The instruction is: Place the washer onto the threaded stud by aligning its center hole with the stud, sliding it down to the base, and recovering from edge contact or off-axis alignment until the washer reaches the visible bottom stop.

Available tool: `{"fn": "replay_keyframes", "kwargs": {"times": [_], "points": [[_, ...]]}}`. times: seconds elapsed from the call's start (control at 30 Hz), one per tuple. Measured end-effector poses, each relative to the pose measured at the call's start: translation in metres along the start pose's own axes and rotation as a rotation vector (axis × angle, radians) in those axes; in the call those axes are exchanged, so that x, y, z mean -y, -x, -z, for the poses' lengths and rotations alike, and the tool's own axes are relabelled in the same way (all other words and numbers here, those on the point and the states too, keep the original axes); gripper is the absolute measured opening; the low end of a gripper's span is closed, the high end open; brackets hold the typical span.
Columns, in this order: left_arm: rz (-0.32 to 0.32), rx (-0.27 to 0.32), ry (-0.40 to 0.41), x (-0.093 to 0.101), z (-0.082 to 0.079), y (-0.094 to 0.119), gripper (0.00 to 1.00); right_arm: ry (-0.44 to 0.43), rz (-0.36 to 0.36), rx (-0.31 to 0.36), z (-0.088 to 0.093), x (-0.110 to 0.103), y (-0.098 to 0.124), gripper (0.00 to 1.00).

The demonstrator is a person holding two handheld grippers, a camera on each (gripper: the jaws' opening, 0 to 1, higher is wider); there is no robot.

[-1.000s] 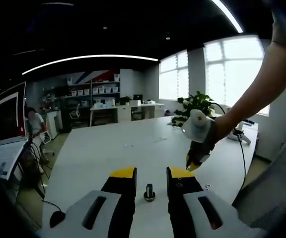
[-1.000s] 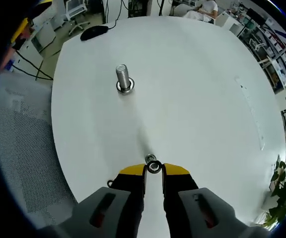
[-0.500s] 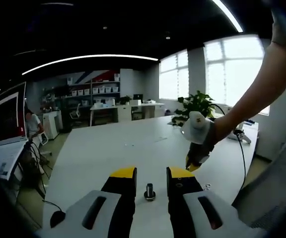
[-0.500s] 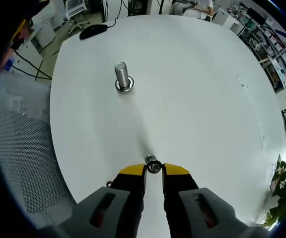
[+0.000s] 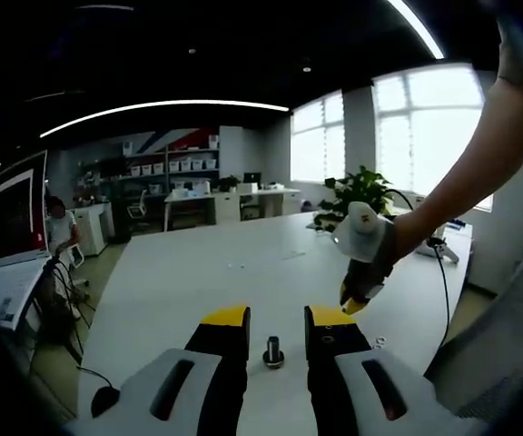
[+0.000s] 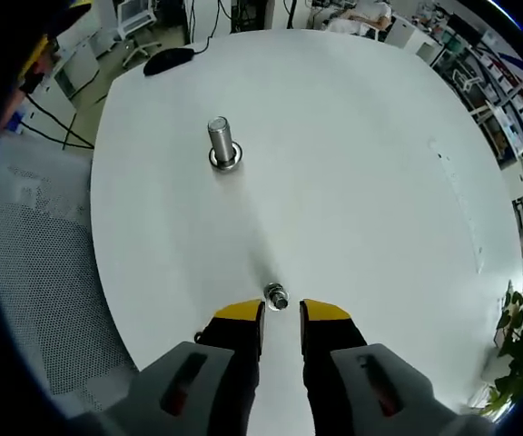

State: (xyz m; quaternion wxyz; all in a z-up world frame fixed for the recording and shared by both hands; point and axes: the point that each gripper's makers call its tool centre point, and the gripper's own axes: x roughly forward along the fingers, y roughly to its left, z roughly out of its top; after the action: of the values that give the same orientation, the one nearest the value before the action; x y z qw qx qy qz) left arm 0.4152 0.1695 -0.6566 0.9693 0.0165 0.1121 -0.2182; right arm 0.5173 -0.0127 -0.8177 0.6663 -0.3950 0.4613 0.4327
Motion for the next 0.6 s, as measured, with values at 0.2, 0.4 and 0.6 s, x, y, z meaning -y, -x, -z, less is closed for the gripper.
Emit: {"fn": "replay_keyframes", "kwargs": {"times": [0.2,0.4,0.6], "points": [[0.0,0.001,0.002,0.0,0.0,0.0,0.22,-0.011,0.002,0.006,0.003,-0.005,0.004,0.19],[0.003,0.005,0.005,0.001,-0.001,0.0,0.22,-0.019,0.001,0.006,0.008,-0.012,0.004,0.19],[0.008,0.001,0.009,0.002,0.0,-0.001,0.22,-0.022,0.002,0.001,0.017,-0.018,0.003,0.2]]}}
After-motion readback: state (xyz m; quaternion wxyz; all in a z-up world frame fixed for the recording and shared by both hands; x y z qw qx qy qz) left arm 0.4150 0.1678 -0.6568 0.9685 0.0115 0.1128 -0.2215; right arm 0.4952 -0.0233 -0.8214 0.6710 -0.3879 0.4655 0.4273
